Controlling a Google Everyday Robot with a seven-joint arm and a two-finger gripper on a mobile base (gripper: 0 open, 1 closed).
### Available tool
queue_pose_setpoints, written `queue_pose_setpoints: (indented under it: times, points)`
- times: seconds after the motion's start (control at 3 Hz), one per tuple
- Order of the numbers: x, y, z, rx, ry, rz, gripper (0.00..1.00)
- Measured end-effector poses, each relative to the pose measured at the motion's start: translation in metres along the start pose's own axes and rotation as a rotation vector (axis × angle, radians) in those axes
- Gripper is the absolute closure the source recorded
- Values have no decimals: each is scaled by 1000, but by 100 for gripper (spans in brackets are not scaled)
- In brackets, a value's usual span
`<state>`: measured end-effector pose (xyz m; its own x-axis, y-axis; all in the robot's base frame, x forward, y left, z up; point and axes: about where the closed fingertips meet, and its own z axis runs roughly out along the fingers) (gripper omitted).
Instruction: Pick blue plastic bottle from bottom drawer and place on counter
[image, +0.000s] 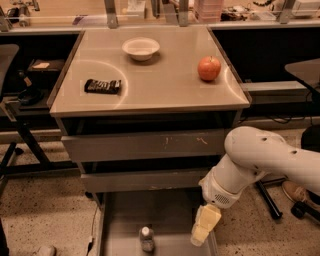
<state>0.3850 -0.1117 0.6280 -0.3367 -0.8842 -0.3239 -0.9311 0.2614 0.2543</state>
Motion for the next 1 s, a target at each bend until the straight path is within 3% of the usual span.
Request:
queue_pose_setpoints:
  times: [0.33,0.67,1.0]
  points:
    - [4,5,21,-28,-19,11,0]
    - [4,6,73,-68,-76,14,0]
    - [6,-8,117,-63,-135,40,0]
